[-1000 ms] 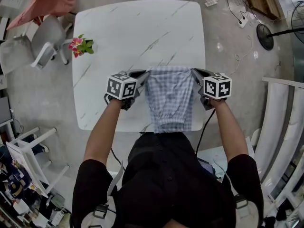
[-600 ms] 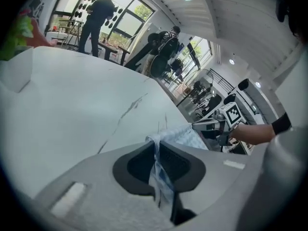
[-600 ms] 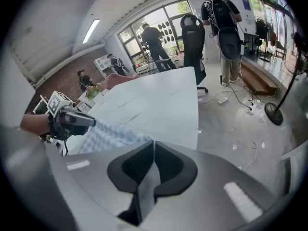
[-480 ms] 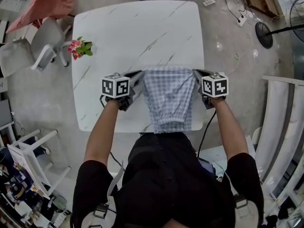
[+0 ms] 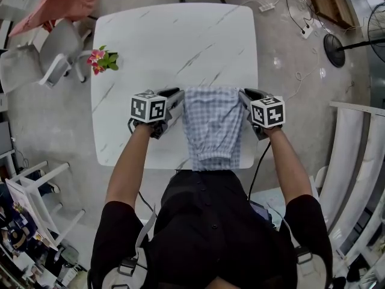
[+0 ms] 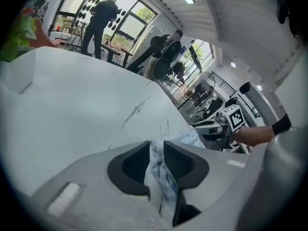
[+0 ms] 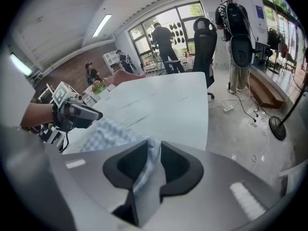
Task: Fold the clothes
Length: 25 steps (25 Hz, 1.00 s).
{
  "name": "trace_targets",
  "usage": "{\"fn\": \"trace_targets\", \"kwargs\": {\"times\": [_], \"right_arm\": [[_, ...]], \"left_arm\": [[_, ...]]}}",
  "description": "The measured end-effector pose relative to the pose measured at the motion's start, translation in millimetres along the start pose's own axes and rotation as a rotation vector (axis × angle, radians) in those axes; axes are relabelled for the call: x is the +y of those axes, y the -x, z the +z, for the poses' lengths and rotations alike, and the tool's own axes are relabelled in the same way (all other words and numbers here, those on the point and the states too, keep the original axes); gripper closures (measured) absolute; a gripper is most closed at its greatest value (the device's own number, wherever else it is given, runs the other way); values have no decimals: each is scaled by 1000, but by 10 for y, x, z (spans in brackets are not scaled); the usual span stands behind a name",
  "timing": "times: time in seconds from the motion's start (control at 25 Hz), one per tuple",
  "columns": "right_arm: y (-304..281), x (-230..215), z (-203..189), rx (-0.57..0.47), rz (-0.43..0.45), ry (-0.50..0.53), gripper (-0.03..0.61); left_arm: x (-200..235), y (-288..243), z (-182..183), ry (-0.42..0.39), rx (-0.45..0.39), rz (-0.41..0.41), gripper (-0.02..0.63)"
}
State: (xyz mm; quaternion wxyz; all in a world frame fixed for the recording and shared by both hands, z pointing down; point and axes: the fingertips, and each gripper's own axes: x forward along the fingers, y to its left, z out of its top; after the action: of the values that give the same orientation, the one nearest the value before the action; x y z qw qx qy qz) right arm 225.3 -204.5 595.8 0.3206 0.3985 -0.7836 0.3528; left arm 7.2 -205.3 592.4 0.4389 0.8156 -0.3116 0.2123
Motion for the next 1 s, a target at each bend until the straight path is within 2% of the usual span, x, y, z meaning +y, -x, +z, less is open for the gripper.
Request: {"fn": "trace_targets", "kwargs": {"times": [0.2, 0.36, 0.44, 0.56, 0.6, 0.68, 0.72, 0.84, 1.0], "right_arm": [[29, -43, 121, -12, -5, 37, 426], [16, -98, 190, -35, 19, -40, 419], [-69, -84, 180, -16, 39, -81, 411], [-208, -40, 73, 51, 48, -71, 413], [-218, -13, 46, 63, 58, -66, 441], [-216, 20, 32, 66, 78, -72, 534], [-214, 3, 36, 62, 73, -78, 551], [-160, -164, 10, 41, 26, -128, 558], [-66, -276, -67, 20, 17, -160, 558]], "left_arm": [[-121, -140, 18, 2, 37, -33, 419], [-141, -261, 45, 35, 69, -42, 419], [-110, -327, 13, 47, 109, -26, 424], [-78, -378, -64, 19, 156, 15, 507], [-95, -382, -76, 10, 157, 17, 537], [-110, -381, -65, 10, 145, 12, 559], [-102, -373, -52, 20, 136, 11, 561], [-77, -314, -25, 67, 100, 5, 566], [-40, -218, -39, 128, 63, -11, 565]]}}
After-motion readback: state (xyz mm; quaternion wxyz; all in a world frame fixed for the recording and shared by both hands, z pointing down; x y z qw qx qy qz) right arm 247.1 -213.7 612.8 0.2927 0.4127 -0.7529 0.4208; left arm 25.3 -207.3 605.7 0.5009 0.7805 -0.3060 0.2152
